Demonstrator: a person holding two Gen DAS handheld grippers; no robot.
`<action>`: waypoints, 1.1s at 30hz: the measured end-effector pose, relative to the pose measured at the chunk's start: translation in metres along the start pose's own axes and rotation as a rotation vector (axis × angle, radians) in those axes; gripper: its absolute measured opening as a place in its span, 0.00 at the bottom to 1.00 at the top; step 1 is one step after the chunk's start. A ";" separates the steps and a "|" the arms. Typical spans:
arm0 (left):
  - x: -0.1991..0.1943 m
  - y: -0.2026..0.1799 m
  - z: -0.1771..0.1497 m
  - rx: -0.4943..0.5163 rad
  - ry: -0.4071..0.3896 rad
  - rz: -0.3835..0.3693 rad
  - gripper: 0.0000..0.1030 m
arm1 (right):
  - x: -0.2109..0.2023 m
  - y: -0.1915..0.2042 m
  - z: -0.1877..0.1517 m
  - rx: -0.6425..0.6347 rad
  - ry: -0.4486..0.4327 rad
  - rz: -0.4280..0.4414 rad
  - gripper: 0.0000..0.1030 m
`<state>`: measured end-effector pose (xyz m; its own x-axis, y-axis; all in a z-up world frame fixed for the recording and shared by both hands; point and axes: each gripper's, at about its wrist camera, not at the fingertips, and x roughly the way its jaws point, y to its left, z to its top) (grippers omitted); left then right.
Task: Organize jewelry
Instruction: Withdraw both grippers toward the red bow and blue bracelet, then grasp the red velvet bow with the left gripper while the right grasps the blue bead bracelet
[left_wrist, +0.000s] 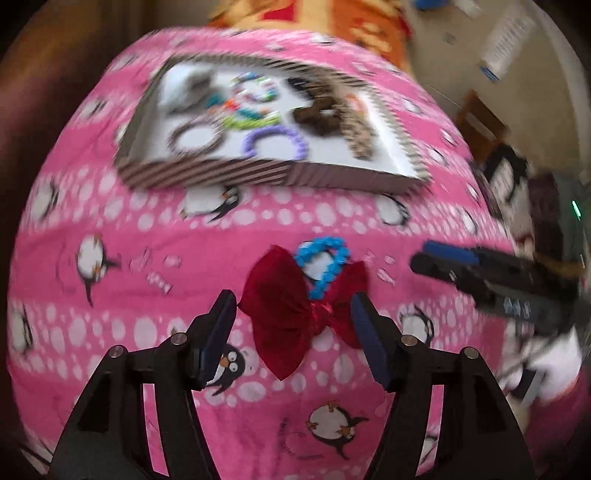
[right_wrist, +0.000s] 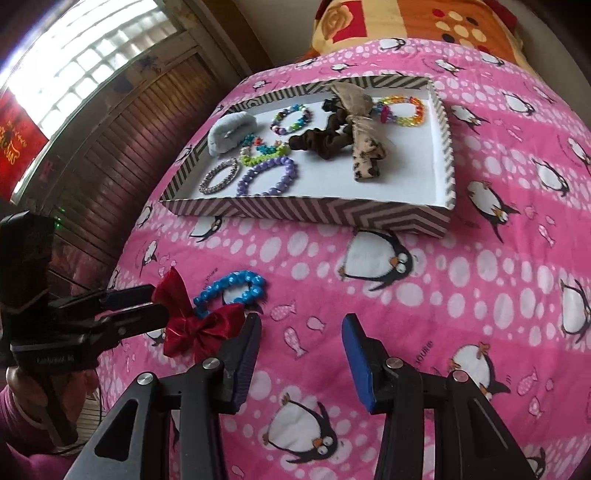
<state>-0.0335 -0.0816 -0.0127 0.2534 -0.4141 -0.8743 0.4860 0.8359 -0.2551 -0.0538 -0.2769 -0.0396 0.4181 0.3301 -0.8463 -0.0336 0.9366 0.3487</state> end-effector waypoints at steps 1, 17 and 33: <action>-0.001 -0.007 0.000 0.059 0.001 -0.005 0.62 | -0.001 -0.003 -0.001 0.006 0.000 -0.001 0.42; -0.021 -0.040 0.008 0.480 -0.012 -0.059 0.63 | -0.006 -0.025 -0.004 0.086 0.000 0.001 0.42; 0.043 -0.030 -0.004 0.524 0.132 -0.058 0.13 | -0.003 -0.015 0.003 0.076 0.013 0.004 0.42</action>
<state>-0.0406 -0.1233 -0.0442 0.1224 -0.3772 -0.9180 0.8564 0.5076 -0.0944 -0.0515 -0.2920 -0.0408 0.4065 0.3353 -0.8499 0.0343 0.9240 0.3809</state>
